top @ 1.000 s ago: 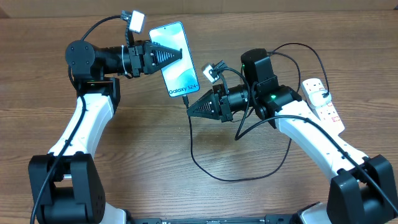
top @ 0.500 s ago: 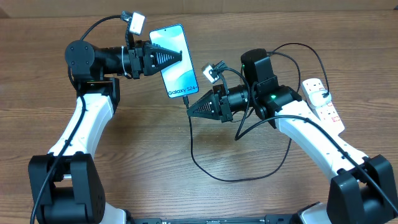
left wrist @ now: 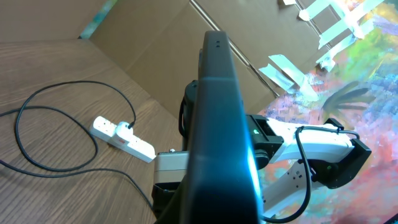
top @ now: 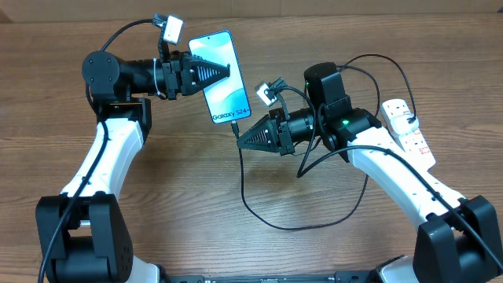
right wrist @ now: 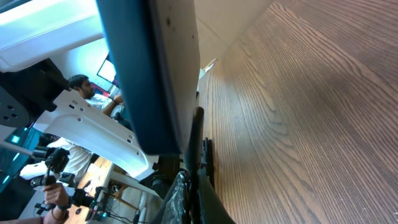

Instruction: Plug charger to phone and switch on socket

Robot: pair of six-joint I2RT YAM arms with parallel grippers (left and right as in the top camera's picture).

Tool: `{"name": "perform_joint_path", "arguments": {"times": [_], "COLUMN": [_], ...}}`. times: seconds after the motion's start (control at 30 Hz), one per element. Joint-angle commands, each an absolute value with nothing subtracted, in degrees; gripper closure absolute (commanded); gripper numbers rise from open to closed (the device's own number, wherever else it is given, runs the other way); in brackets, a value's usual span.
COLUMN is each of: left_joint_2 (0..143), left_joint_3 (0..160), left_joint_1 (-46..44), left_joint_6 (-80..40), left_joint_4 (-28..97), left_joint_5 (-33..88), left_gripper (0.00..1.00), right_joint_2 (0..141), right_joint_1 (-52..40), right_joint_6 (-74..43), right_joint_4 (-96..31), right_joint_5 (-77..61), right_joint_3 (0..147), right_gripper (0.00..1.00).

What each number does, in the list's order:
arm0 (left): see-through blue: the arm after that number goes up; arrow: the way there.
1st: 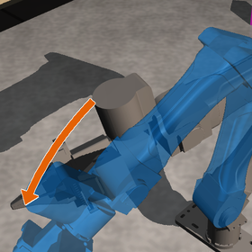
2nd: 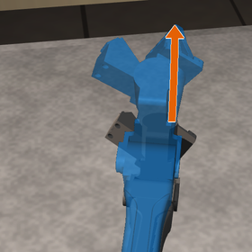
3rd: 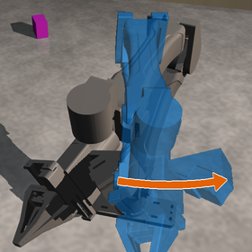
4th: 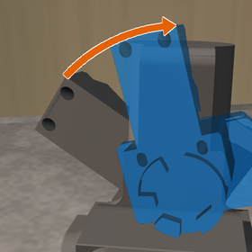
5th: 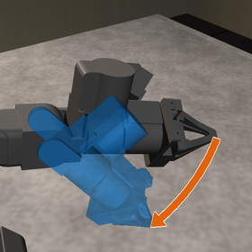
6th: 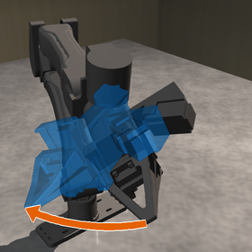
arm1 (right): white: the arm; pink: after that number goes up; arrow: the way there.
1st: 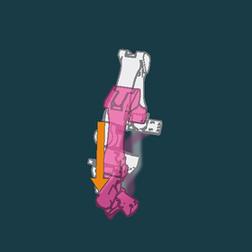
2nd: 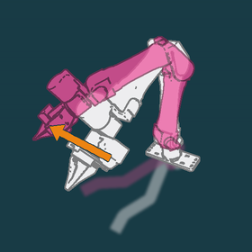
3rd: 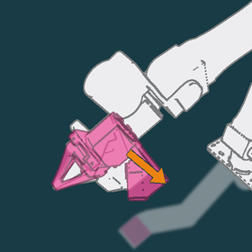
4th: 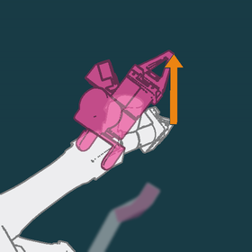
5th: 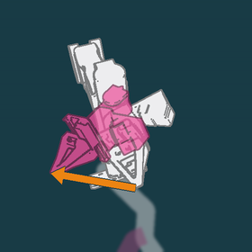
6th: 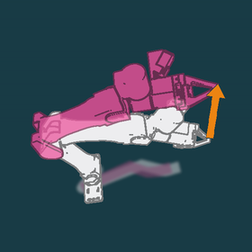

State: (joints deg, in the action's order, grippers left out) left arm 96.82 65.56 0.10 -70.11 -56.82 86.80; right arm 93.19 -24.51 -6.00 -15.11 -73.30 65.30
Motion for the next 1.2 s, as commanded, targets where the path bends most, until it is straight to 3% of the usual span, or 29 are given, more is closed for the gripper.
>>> {"name": "perform_joint_path", "arguments": {"times": [0.0, 1.17], "left_joint_2": [96.75, 96.75], "left_joint_3": [66.15, 66.15], "left_joint_1": [0.51, 0.47], "left_joint_6": [-68.75, -69.38], "left_joint_4": [-57.28, -55.37], "left_joint_5": [86.46, 87.94], "left_gripper": [0.96, 0.96], "right_joint_2": [93.43, 93.41], "right_joint_1": [-24.73, -24.73], "right_joint_6": [-5.56, -2.79], "right_joint_4": [-15.07, -11.0], "right_joint_5": [-74.5, -68.18], "right_joint_3": [66.81, 66.83], "right_gripper": [0.96, 0.96]}}
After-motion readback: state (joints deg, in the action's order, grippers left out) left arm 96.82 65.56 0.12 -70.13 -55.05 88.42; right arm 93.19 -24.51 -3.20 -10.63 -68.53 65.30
